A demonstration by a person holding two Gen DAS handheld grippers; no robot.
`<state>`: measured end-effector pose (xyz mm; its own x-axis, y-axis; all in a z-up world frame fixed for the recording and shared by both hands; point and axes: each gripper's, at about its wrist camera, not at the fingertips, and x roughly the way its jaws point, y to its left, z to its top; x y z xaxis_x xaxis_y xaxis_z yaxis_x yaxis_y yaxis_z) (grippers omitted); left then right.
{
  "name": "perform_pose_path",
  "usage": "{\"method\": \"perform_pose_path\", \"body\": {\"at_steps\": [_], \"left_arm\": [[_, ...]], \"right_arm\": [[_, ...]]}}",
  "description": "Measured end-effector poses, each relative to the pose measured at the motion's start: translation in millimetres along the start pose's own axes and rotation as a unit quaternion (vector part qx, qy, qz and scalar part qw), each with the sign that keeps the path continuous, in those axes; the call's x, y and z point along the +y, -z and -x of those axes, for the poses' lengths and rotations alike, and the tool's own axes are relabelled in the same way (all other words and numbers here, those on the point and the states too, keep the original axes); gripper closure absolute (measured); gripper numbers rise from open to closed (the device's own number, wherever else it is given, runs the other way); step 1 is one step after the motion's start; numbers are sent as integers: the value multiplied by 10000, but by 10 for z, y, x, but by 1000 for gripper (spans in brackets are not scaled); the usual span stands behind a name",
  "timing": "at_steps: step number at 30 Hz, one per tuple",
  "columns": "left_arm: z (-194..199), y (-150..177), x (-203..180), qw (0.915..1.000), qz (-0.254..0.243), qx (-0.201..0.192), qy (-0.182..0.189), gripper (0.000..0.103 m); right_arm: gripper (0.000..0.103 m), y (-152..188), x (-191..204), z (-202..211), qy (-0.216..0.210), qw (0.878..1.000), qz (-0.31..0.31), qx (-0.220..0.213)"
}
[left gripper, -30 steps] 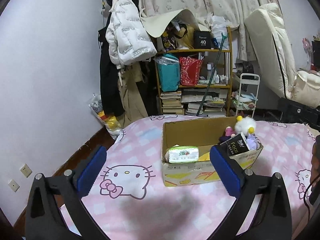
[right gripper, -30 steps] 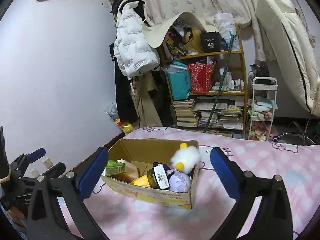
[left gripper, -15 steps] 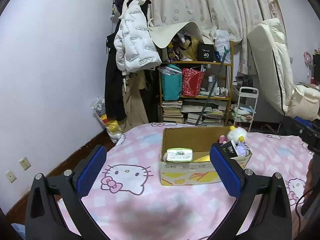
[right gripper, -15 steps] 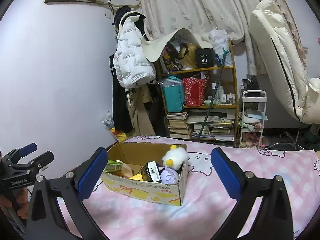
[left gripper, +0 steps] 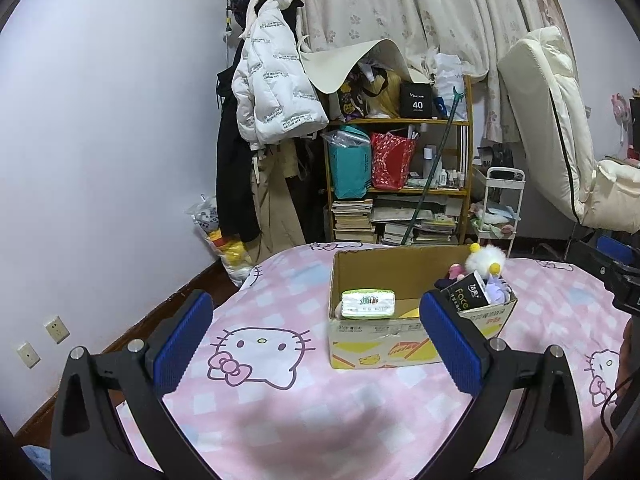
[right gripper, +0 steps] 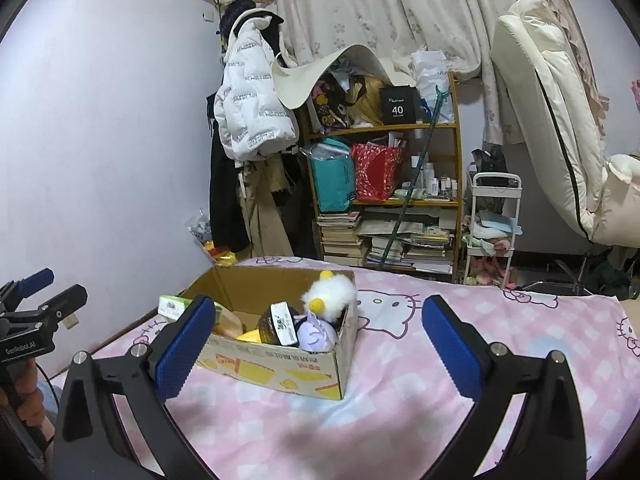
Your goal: Organize soft objects
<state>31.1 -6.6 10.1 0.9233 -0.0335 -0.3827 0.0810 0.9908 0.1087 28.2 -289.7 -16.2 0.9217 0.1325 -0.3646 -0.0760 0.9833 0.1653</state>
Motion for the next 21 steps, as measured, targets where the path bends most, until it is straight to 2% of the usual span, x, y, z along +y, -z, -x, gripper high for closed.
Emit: {"method": "perform_pose_path", "body": {"at_steps": [21], "left_arm": [[-61,60,-55,9998,-193,40,44,1]], "right_arm": [[0,87,-37,-157,36,9998,8,205]]}}
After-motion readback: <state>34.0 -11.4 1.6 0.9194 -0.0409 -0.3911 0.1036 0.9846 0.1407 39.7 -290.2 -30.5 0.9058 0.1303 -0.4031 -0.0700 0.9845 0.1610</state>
